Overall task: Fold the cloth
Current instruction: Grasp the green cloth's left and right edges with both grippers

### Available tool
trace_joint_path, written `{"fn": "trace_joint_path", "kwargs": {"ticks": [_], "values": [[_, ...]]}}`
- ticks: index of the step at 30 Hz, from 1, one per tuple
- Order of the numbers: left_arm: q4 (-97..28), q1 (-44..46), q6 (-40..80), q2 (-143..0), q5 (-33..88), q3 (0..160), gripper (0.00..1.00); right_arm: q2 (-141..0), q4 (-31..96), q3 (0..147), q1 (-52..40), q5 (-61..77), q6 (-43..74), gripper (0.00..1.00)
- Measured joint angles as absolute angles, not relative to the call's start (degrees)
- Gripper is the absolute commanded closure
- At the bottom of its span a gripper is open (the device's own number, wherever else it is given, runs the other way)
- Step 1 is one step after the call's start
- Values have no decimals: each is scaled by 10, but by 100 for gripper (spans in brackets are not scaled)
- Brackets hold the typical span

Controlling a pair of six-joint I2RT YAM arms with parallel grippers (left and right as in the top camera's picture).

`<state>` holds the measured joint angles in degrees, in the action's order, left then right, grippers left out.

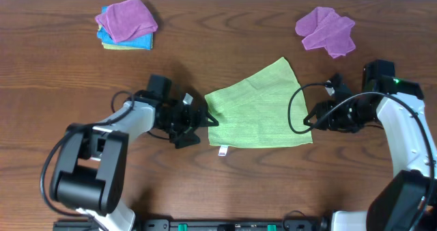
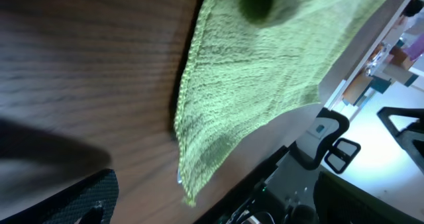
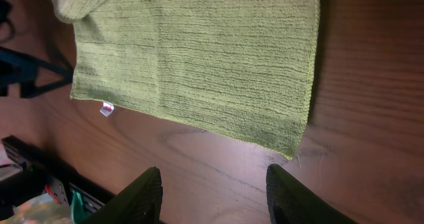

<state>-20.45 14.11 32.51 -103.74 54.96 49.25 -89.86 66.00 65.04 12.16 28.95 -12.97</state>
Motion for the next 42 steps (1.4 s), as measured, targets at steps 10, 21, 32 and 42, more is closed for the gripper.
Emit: {"fn": "trace_joint_path", "kwargs": {"ticks": [10,21,32,42], "values": [[-114,187,402,-1079,614,495,6,-899,667,650,121,297,-130,48],[-58,204,430,-1115,578,496,94,-899,640,633,122,305,-130,47],[-58,202,419,-1115,572,496,94,-898,465,500,122,310,-100,46],[-60,181,403,-1117,594,496,94,-898,423,466,122,257,-66,46]]}}
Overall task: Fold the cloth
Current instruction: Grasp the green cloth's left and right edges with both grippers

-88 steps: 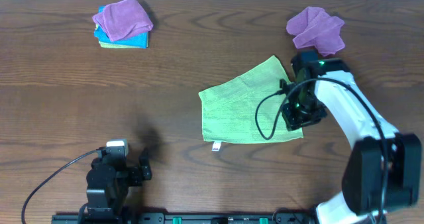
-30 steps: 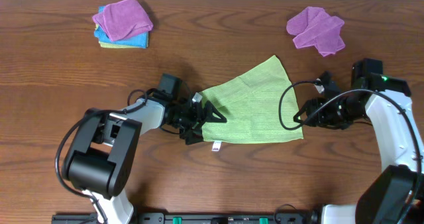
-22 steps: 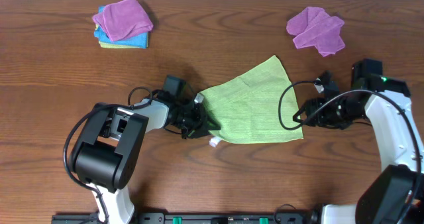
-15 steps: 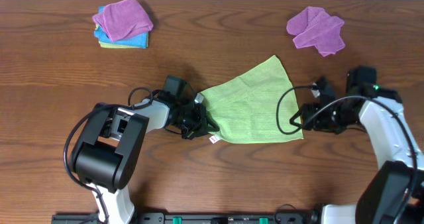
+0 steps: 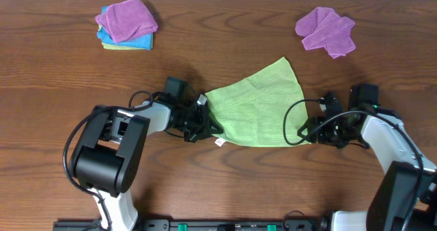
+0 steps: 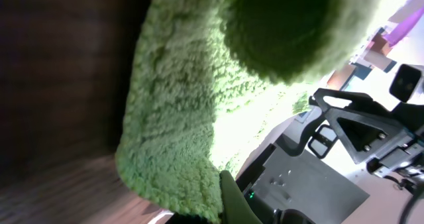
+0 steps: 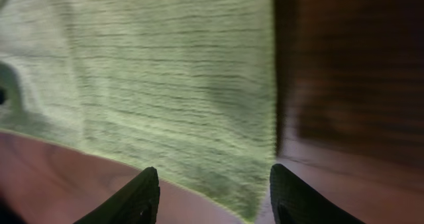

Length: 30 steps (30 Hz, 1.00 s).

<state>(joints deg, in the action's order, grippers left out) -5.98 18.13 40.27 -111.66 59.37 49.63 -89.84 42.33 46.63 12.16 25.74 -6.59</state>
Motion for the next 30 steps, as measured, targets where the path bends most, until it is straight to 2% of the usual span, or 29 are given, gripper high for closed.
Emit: {"fn": "trace_joint_path", "kwargs": {"ticks": [9,18,23,25,27,28,30], "values": [[-60,168,400,-1118,600,496,94,-898,413,463,122,218,-46,45],[-60,166,400,-1118,601,496,94,-881,328,387,123,244,-4,49],[-60,166,400,-1118,606,496,94,-876,269,357,123,293,22,60],[-60,165,400,-1118,608,496,94,-876,252,347,123,309,33,72],[-60,165,399,-1119,611,496,95,-877,246,338,123,316,43,92],[-60,165,399,-1119,611,496,94,-878,244,336,123,319,46,99],[-60,165,397,-1119,613,496,94,-882,244,329,123,321,55,99]]}}
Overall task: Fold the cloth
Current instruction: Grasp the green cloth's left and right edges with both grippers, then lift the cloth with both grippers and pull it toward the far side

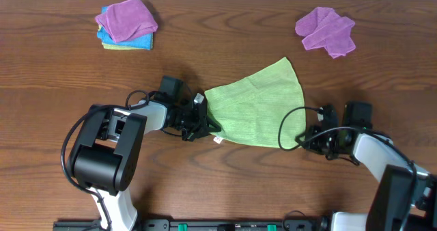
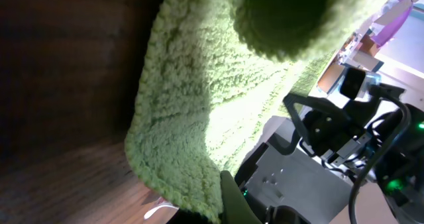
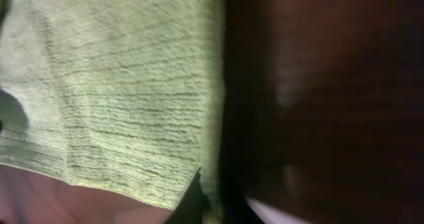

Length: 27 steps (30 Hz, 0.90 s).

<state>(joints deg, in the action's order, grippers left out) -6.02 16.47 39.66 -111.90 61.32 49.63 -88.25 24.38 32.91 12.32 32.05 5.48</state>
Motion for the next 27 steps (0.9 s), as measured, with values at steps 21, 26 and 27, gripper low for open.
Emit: {"fn": "trace_joint_path", "kwargs": {"ticks": [21,26,27], "values": [[199,93,649,-1123,630,745,94,-879,160,618,103,416,90,99],[181,74,658,-1123,573,816,94,-946,134,726,78,418,107,99],[175,72,656,-1123,564,823,94,-958,134,738,76,419,108,99]]}}
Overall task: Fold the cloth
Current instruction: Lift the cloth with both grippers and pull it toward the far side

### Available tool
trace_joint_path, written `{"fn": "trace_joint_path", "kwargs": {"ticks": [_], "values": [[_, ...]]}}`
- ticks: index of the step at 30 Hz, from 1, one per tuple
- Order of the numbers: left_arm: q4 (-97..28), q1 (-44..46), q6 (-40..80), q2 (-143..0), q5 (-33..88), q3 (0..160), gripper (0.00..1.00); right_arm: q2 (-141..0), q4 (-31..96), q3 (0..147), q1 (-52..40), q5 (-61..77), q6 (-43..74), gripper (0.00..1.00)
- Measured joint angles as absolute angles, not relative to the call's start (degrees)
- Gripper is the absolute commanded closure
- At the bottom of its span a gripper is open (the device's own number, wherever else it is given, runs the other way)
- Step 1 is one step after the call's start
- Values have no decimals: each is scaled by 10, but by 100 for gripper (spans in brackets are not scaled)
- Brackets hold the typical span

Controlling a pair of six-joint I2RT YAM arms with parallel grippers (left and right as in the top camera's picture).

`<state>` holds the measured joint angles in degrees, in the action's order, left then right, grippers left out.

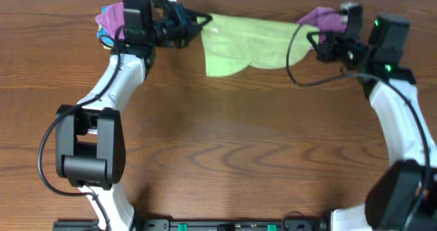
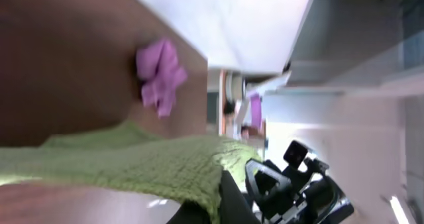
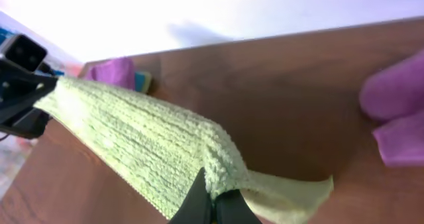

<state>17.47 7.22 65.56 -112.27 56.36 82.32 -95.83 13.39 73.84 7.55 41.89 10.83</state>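
The green cloth (image 1: 249, 45) hangs stretched in the air near the table's far edge, held by both arms. My left gripper (image 1: 199, 20) is shut on its left corner, and the cloth (image 2: 132, 164) runs across the left wrist view. My right gripper (image 1: 315, 39) is shut on the right corner; the cloth (image 3: 139, 151) stretches away from its fingers (image 3: 215, 204). The lower part of the cloth sags down at the left.
A purple cloth on a blue and yellow stack (image 1: 109, 19) lies at the far left behind the left arm. A crumpled purple cloth (image 1: 326, 18) lies at the far right, also seen as the purple cloth (image 3: 397, 111) beside the right gripper.
Both grippers were low on the table at the cloth's near corners. Now they are raised at the far edge with the cloth lifted and stretched between them.
The green cloth lay flat mid-table with both grippers open beside its near corners. The left gripper then closed on the left corner, and the right one reached and shut on the right corner. Now the cloth hangs stretched between them at the far edge.
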Motion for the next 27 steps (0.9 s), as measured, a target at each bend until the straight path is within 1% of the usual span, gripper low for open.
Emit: {"fn": "trace_joint_path", "kwargs": {"ticks": [6,11,14,19,21,23,27], "values": [[156,70,628,-1123,515,836,94,-1037,135,811,65,421,116,99],[149,67,609,-1123,513,836,94,-1053,148,839,62,424,116,99],[143,61,591,-1123,540,836,94,-1053,184,848,62,434,116,99],[105,40,566,-1123,614,837,94,-1047,312,850,61,455,82,99],[70,34,549,-1123,644,838,95,-1041,361,851,61,455,61,99],[10,28,517,-1123,671,841,94,-1032,413,851,61,450,36,99],[-163,23,421,-1122,700,845,94,-1019,499,852,61,434,-22,98]]}}
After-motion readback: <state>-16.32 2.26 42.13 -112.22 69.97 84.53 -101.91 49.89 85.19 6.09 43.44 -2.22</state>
